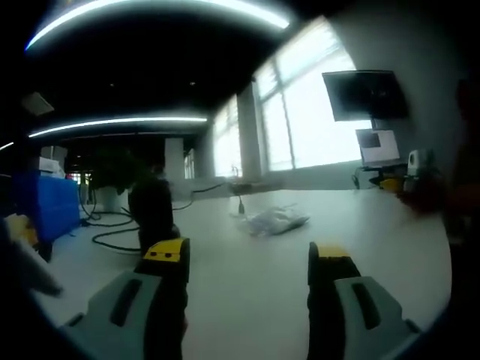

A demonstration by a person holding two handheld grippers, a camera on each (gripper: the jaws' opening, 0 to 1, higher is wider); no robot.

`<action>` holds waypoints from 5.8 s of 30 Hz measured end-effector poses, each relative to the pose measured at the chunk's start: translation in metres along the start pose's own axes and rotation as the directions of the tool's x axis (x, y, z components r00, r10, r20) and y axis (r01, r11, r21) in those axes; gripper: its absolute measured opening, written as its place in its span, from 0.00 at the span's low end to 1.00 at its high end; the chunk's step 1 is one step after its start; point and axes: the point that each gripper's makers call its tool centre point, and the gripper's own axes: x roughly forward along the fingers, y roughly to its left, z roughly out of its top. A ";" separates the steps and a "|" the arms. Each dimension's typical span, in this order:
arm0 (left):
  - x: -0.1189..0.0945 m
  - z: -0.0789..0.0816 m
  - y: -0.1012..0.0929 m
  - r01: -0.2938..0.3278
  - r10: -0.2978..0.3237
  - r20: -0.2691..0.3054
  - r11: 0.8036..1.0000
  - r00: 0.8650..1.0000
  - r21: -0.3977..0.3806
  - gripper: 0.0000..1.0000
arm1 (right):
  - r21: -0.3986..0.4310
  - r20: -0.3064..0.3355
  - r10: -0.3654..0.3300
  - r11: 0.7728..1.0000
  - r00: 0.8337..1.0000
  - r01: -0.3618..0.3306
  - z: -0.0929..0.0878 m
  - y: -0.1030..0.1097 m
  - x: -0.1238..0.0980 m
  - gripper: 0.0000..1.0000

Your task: Clip sheet goods on table flip sheet goods clip sheet goods scan sheet goods put sheet goods back to table

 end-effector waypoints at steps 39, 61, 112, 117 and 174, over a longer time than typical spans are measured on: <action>0.006 -0.004 0.013 -0.092 0.092 -0.024 0.995 0.995 0.029 0.60 | -0.083 -0.104 0.010 0.996 0.995 -0.018 -0.021 -0.002 0.009 0.69; 0.003 -0.001 0.002 0.013 -0.013 0.004 0.998 1.000 -0.061 0.49 | -0.037 -0.097 0.013 0.999 0.995 -0.017 -0.018 0.002 0.006 0.69; 0.001 -0.003 0.004 -0.019 0.019 -0.018 0.999 1.000 -0.037 0.55 | -0.062 -0.089 -0.003 0.998 0.996 -0.003 -0.019 -0.004 0.006 0.69; 0.002 -0.003 0.005 -0.018 0.017 -0.011 0.999 1.000 -0.040 0.55 | -0.050 -0.089 -0.009 0.999 0.996 0.005 -0.019 -0.006 0.006 0.68; 0.005 -0.002 0.006 0.021 -0.021 -0.001 0.998 1.000 -0.057 0.58 | -0.084 -0.106 -0.009 0.996 0.994 0.000 -0.022 -0.002 0.006 0.68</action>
